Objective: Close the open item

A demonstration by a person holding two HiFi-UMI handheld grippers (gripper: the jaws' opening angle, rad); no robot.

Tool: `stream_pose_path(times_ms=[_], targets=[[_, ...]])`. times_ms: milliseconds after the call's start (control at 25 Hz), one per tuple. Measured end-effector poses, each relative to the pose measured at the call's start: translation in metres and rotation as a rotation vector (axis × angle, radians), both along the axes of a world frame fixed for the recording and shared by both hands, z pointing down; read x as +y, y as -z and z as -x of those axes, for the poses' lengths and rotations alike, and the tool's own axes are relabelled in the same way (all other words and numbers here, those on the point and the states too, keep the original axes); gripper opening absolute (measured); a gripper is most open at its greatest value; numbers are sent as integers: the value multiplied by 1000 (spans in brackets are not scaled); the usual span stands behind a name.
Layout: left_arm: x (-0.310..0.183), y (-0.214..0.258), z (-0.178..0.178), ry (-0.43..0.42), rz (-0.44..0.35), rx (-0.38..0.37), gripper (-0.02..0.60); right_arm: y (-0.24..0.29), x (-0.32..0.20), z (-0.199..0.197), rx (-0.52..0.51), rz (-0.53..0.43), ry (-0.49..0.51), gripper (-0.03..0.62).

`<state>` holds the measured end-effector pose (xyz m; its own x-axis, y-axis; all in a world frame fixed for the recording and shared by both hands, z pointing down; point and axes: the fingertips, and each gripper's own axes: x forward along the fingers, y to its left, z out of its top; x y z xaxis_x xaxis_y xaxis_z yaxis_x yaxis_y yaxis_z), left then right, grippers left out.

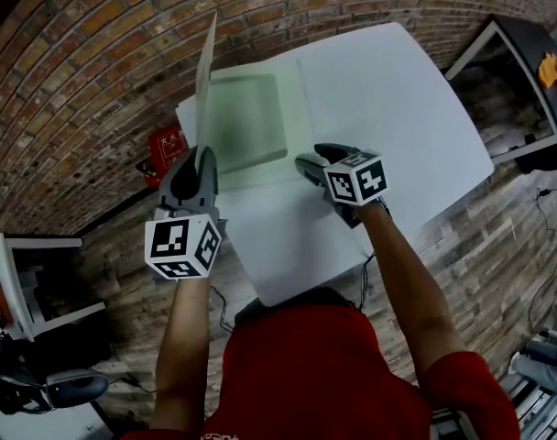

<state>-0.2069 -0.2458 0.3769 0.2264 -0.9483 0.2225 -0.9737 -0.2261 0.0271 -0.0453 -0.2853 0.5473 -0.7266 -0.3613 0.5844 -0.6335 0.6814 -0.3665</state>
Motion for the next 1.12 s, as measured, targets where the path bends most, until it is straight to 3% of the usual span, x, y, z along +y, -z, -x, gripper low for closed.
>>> stream_pose_path(times_ms=[280, 520, 1120], targets=[[-7, -17, -42, -71, 44, -81, 57, 1, -1, 0, -15, -6, 23, 241], [-15, -39, -78, -116, 89, -210, 63, 1, 0, 0, -29, -12, 34, 241], [-31, -96, -126, -220, 208, -335, 83, 2, 0, 0, -92, -28, 118, 242]])
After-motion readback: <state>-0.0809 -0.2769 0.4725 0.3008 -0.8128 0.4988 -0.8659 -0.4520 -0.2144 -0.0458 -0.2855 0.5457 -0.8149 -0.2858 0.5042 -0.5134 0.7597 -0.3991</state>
